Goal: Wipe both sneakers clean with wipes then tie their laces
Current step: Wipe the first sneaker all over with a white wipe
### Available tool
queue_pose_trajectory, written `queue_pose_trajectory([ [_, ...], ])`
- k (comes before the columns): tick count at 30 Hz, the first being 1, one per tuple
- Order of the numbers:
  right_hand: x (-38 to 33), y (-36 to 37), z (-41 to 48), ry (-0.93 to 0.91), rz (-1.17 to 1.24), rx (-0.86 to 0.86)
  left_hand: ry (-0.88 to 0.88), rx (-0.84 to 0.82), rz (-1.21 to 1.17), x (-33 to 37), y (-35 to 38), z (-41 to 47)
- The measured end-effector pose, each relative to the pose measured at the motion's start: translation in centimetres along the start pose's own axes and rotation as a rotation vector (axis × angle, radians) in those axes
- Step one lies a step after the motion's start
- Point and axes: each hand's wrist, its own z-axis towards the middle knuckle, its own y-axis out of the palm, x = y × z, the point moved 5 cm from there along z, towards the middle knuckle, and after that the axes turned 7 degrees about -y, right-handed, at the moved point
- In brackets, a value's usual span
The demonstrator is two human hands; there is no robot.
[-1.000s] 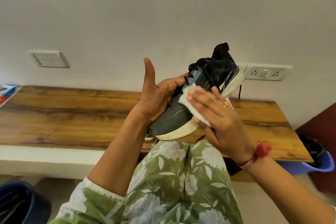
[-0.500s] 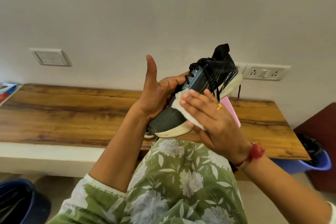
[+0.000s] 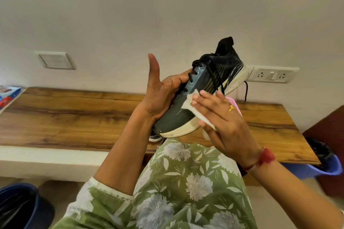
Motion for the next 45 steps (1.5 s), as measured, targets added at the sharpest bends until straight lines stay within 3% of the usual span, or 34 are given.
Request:
queue_pose_trajectory([
  [4, -2.0, 1.1, -0.6, -0.144, 0.05, -0.082, 0.014, 0.019, -0.01, 0.0, 0.0, -0.1],
  [9, -1.0, 0.9, 0.0, -0.024, 0.05, -0.026, 0.009, 0.025, 0.023, 0.0, 0.1, -0.2],
  [12, -3.0, 1.6, -0.5, -0.115, 0.262, -0.089, 0.028, 0.041, 0.045, 0.1, 0.0, -0.4],
  [13, -2.6, 1.0, -0.4, -0.022, 0.389, -0.031, 0.022, 0.048, 0.056, 0.1, -0.1, -0.5],
  [15, 0.2, -1.1, 0.0, 0.332, 0.591, 0.262, -0.002, 0.076, 0.067, -0.2, -0.3, -0.8],
  [17, 2.5, -3.0, 0.1, 0.526, 0.501, 0.521, -0.004, 0.093, 0.064, -0.2, -0.2, -0.9],
  [18, 2.9, -3.4, 0.3, 0.536, 0.388, 0.532, -0.003, 0.094, 0.065, -0.2, 0.1, -0.9],
  [21, 1.9, -1.3, 1.0, 0.404, 0.123, 0.285, -0.028, 0.077, 0.029, -0.4, 0.6, -0.7],
  [27, -1.5, 1.7, -0.4, -0.013, -0.004, -0.045, -0.068, 0.09, -0.001, -1.1, -0.1, -1.1],
  [32, 1.6, 1.2, 0.0, 0.161, -0.017, 0.026, -0.111, 0.118, 0.003, -1.7, -0.7, -1.6],
  [36, -0.6, 2.3, -0.5, -0.105, 0.024, -0.118, -0.114, 0.123, 0.036, -1.7, -1.1, -1.8],
  [40, 2.2, 1.3, 0.1, 0.092, -0.001, -0.019, -0.131, 0.134, 0.007, -1.8, -1.1, -1.9],
  [45, 0.4, 2.2, -0.3, -0.08, 0.002, -0.129, -0.126, 0.045, 0.026, -1.8, -1.0, -1.9],
])
